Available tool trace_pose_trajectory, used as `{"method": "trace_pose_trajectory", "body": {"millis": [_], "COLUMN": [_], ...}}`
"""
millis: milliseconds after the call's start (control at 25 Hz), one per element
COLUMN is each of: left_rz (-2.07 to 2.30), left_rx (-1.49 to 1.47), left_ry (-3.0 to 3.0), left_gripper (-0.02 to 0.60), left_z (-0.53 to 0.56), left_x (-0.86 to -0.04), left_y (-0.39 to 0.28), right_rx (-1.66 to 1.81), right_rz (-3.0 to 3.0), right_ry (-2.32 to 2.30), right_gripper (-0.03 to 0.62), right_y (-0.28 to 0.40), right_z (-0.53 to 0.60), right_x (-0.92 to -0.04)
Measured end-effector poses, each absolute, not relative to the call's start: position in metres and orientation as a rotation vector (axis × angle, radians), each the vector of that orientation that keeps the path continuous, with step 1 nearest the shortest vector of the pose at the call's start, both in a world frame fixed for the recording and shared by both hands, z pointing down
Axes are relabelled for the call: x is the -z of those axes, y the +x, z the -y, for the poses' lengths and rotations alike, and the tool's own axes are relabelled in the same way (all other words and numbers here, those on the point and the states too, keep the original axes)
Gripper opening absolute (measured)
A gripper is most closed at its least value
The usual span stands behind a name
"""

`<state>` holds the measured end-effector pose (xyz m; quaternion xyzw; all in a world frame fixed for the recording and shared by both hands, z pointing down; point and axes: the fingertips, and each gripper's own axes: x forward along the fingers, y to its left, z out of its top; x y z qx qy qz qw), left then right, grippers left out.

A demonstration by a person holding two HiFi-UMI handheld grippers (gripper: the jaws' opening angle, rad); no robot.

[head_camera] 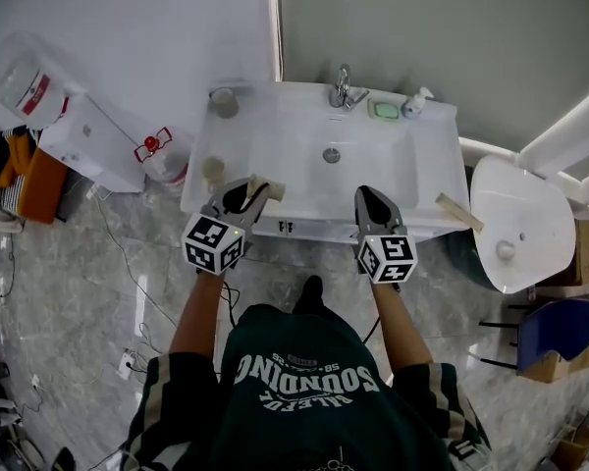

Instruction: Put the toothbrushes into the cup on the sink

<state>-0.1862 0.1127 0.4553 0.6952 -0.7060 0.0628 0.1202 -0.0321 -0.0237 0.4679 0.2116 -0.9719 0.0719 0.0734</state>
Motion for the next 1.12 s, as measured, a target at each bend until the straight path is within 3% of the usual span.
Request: {"method": "trace_pose_trajectory", "body": {"millis": [1120], "left_rz": [2.177], "left_rx": [-0.239], "left_ry": [1.876], "left_gripper": [0.120], "left_z": [-0.056], "left_x": [-0.461], "left_y": [-0.393], "right_rx": [-0.177], "right_rz": [2.888], "right_ry": [0.454], "right_gripper": [0.005], "right_y": [-0.193], "right_z": [0.076], "right_x": [-0.482]}}
